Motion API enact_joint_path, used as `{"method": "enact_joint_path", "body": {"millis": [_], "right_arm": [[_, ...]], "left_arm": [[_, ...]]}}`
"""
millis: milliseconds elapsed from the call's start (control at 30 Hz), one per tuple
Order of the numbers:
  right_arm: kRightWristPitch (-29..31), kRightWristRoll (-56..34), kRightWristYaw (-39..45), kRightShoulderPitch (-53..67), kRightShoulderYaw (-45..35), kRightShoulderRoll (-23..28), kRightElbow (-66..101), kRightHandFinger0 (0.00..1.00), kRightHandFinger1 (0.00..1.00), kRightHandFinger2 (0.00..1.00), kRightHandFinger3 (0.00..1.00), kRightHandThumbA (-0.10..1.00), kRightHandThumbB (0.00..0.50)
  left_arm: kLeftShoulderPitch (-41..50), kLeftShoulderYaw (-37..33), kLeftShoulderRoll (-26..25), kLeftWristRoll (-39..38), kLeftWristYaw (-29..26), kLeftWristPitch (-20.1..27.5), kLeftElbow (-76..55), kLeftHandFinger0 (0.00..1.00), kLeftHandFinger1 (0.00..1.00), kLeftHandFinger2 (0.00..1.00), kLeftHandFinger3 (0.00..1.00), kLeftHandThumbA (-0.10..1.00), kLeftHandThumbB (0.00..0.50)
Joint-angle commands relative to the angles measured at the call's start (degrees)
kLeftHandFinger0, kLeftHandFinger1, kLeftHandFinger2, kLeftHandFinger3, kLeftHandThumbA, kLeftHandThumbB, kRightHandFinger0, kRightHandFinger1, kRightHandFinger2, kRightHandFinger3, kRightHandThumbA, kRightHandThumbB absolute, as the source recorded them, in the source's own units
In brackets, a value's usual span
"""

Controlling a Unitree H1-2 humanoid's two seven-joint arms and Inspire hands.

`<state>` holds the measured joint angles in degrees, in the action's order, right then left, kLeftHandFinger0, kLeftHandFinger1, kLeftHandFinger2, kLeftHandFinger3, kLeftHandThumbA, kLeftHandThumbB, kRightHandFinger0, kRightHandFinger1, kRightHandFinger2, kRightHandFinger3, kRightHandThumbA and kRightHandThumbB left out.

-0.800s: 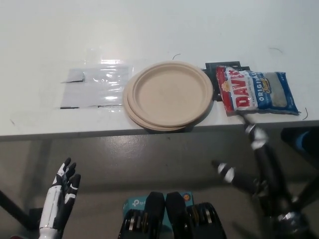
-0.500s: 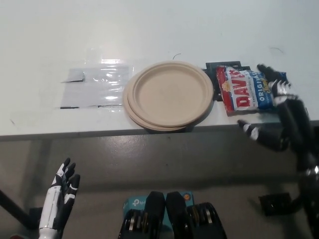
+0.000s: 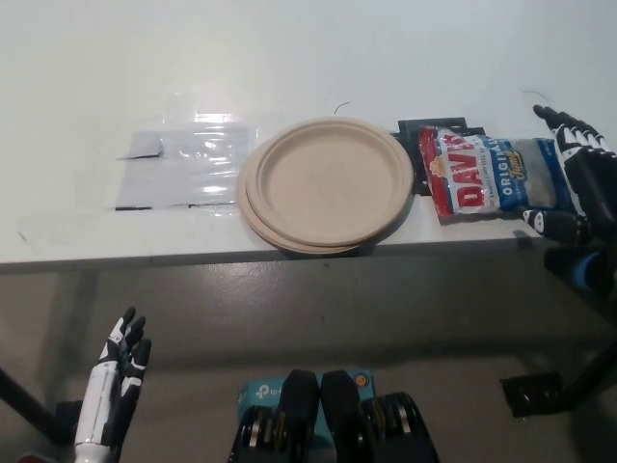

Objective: The robot picks up a small bag of sunflower seeds on the right hand side and take it to the empty plate on the left hand side then pours some sunflower seeds on to the plate.

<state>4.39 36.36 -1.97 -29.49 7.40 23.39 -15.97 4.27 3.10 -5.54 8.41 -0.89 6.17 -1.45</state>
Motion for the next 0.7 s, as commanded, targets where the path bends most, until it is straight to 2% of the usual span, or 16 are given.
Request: {"method": "enact_joint_path", "body": {"millis": [0, 267, 400, 667], "right_arm": [[-0.4, 1.6, -0.5, -3.7, 0.8, 1.7, -1.2, 1.00, 1.00, 1.00, 1.00, 0.90, 0.422], [-0.5, 0.8, 0.3, -4.9, 1.6, 1.1, -1.5, 1.00, 1.00, 1.00, 1.00, 0.93, 0.446], [-0.7, 1.2, 0.2, -5.0, 1.9, 0.7, -1.2, 1.00, 1.00, 1.00, 1.00, 0.88, 0.409], [-0.7, 1.4, -0.8, -6.4, 2.9, 0.1, -3.3, 1.00, 1.00, 1.00, 1.00, 0.90, 0.412]], "left_arm": [[0.3, 0.4, 0.0, -0.1, -1.2, 2.3, -0.9, 1.00, 1.00, 1.00, 1.00, 0.95, 0.000], [0.2, 0.6, -0.1, -1.2, -0.8, 2.9, -0.5, 1.00, 1.00, 1.00, 1.00, 0.96, 0.000], [0.2, 0.5, 0.0, -1.3, -0.8, 3.1, -0.5, 1.00, 1.00, 1.00, 1.00, 0.97, 0.000], [0.3, 0.8, 0.2, -1.8, -1.1, 4.0, -0.1, 1.00, 1.00, 1.00, 1.00, 0.97, 0.000]]}}
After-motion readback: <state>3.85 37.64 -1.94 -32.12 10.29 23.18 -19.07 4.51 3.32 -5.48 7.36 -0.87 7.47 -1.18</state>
